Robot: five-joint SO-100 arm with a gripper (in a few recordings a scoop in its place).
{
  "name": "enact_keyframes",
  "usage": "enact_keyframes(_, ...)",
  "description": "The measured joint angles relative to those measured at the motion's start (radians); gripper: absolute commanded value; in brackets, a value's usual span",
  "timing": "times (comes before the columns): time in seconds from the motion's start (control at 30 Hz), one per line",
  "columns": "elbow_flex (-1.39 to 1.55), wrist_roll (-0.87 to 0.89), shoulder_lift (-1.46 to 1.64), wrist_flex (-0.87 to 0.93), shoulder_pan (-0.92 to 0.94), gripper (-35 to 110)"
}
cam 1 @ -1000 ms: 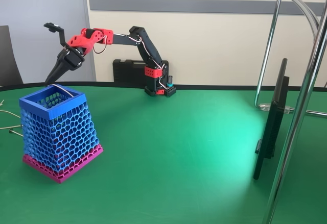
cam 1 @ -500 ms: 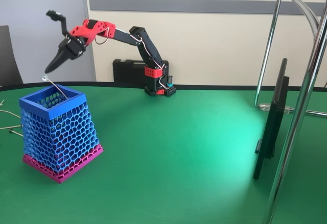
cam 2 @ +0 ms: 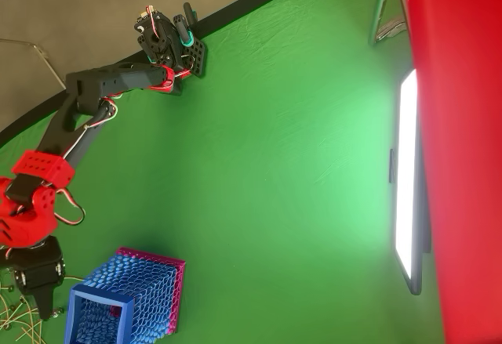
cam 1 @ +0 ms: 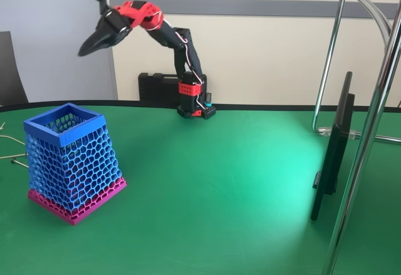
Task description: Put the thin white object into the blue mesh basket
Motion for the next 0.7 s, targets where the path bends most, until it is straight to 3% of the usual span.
enact_keyframes(0.2,0.218,0.091,0.216,-0.034,-0.08,6)
enact_keyframes(0.7,1.445,0.388,1.121,-0.279,-0.27,1)
